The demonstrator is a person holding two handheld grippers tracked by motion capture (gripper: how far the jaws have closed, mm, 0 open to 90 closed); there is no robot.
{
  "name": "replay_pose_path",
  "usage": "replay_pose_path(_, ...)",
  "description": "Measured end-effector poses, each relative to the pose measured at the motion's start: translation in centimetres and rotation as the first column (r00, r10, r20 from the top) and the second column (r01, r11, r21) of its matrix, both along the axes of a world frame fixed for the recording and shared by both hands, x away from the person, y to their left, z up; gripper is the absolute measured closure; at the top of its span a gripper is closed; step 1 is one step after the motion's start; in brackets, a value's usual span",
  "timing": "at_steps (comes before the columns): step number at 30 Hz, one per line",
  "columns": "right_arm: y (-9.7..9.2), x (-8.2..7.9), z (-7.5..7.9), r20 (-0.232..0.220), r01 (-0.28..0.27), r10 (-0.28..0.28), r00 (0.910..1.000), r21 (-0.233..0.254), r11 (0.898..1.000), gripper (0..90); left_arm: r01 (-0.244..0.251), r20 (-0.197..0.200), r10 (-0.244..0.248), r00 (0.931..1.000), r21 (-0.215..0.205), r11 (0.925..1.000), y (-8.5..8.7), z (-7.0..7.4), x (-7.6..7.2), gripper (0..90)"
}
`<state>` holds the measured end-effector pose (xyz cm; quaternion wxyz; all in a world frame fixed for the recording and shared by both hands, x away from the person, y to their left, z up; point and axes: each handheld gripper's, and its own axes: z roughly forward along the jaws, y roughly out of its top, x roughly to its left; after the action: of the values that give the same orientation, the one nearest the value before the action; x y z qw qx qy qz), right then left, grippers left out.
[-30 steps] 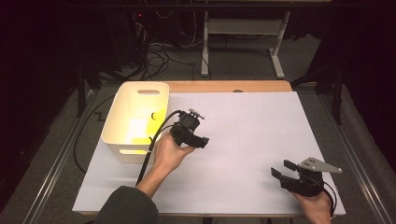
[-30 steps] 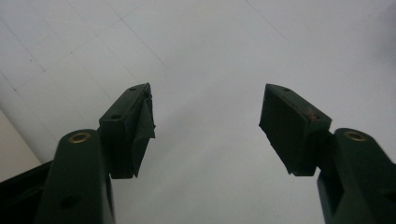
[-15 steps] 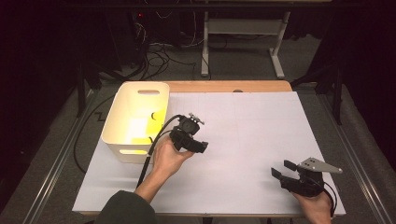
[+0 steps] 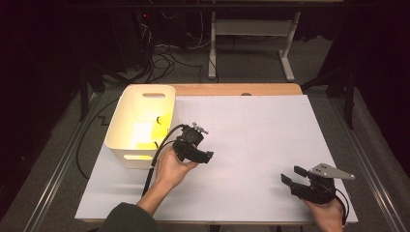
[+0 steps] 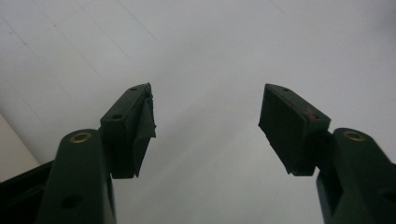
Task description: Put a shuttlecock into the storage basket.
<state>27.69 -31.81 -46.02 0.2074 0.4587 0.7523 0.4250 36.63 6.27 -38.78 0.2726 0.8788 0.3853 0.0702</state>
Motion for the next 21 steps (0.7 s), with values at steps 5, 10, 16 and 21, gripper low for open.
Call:
replay_pose_path(5, 0.1, 0.0, 0.0, -0.002, -0.002, 0.002, 1.0, -0.003, 1.0, 37.4, 0.011, 0.004, -0.011, 0.9999, 0.007, 0.9999, 0.3, -0.2, -0.4, 36.5)
replay_pose_path(10, 0.1, 0.0, 0.0, -0.002, 0.0, 0.0, 1.0, -0.002, 1.0, 37.5, 0.01, -0.008, -0.01, 0.9999, -0.005, 0.9999, 0.9, -0.5, -0.6, 36.1)
replay_pose_path(16, 0.1, 0.0, 0.0, -0.002, -0.002, 0.002, 1.0, -0.003, 1.0, 37.5, 0.021, -0.003, -0.021, 0.9998, -0.016, 0.9997, 1.3, -0.5, -0.9, 35.6)
replay_pose_path(21, 0.1, 0.0, 0.0, -0.002, -0.002, 0.002, 1.0, -0.004, 1.0, 37.5, 0.026, -0.002, -0.026, 0.9997, -0.023, 0.9994, 1.5, -0.7, -1.3, 35.9)
